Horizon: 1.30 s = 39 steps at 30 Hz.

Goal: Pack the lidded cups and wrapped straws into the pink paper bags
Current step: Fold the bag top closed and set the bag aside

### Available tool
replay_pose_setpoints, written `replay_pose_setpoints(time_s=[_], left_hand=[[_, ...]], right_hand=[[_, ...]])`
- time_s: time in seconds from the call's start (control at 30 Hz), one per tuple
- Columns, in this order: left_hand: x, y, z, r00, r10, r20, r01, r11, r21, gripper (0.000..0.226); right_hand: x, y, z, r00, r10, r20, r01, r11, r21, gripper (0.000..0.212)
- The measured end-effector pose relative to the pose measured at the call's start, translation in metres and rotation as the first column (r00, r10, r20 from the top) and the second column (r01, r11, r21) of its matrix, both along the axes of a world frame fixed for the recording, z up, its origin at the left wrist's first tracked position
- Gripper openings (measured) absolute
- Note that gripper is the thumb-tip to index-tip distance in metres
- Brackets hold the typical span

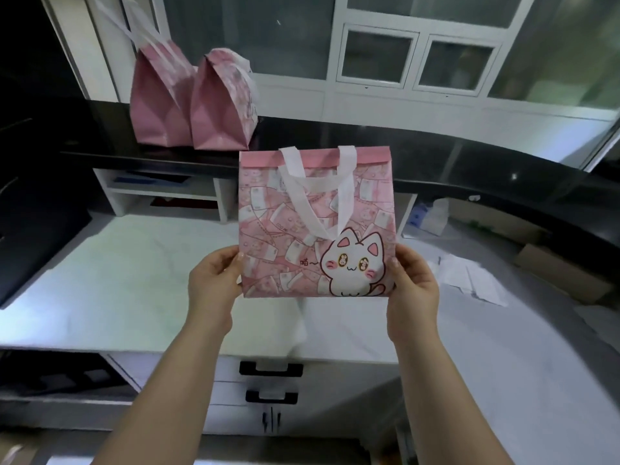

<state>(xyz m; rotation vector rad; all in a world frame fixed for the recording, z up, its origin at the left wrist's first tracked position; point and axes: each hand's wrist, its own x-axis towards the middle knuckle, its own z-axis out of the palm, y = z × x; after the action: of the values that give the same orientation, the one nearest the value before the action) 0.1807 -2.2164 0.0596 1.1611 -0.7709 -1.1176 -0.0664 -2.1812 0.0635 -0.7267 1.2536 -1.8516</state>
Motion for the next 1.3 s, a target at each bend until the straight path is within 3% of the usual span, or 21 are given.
replay_pose_setpoints(time_s=[0.3,0.4,0.47,0.53,0.6,0.63,0.73,0.83,0.93,1.07,1.2,1.3], left_hand=[[0.004,-0.106,0.004,0.997,-0.03,-0.065,0.027,0.999,-0.04,0.02],[0.008,-0.152,0.016,0.993,-0.054,-0.102,0.048,0.997,-0.063,0.015],[0.005,-0.185,0.025,0.99,-0.057,-0.129,0.047,0.996,-0.076,0.015],[-0.001,-0.219,0.032,0.99,-0.043,-0.134,0.028,0.993,-0.112,0.015],[-0.01,-0.249,0.039,0.994,0.012,-0.11,-0.029,0.988,-0.155,0.016],[-0.017,-0.263,0.042,0.994,0.052,-0.099,-0.07,0.981,-0.182,0.016],[-0.042,-0.297,0.045,0.99,0.135,-0.051,-0.143,0.96,-0.241,0.018],[-0.065,-0.321,0.039,0.988,0.156,0.015,-0.146,0.951,-0.273,0.014],[-0.08,-0.339,0.028,0.98,0.137,0.144,-0.085,0.944,-0.319,0.014],[-0.084,-0.347,0.021,0.962,-0.039,0.27,0.149,0.904,-0.4,0.026],[-0.053,-0.369,0.03,0.923,0.266,0.279,-0.072,0.83,-0.553,0.033],[-0.038,-0.399,0.053,0.941,0.144,0.305,-0.011,0.917,-0.4,0.064]], right_hand=[[0.011,-0.092,0.013,0.996,-0.046,-0.078,0.045,0.999,-0.019,0.017],[0.014,-0.135,0.028,0.977,-0.09,-0.194,0.078,0.994,-0.07,0.021],[0.013,-0.171,0.041,0.91,-0.187,-0.37,0.164,0.982,-0.092,0.026],[0.01,-0.209,0.055,0.733,-0.285,-0.617,0.316,0.947,-0.061,0.036],[0.015,-0.246,0.067,0.583,-0.246,-0.774,0.384,0.923,-0.005,0.051],[0.022,-0.263,0.07,0.586,-0.188,-0.788,0.34,0.94,0.029,0.056],[0.049,-0.306,0.066,0.744,0.055,-0.665,0.046,0.99,0.133,0.049],[0.069,-0.337,0.053,0.83,0.291,-0.476,-0.225,0.955,0.193,0.047],[0.072,-0.362,0.042,0.857,0.411,-0.311,-0.387,0.911,0.138,0.053],[0.066,-0.386,0.033,0.89,0.409,-0.2,-0.404,0.912,0.07,0.067],[0.065,-0.391,0.042,0.925,0.27,-0.268,-0.256,0.963,0.086,0.084],[0.076,-0.399,0.058,0.923,0.174,-0.342,-0.17,0.985,0.043,0.081]])
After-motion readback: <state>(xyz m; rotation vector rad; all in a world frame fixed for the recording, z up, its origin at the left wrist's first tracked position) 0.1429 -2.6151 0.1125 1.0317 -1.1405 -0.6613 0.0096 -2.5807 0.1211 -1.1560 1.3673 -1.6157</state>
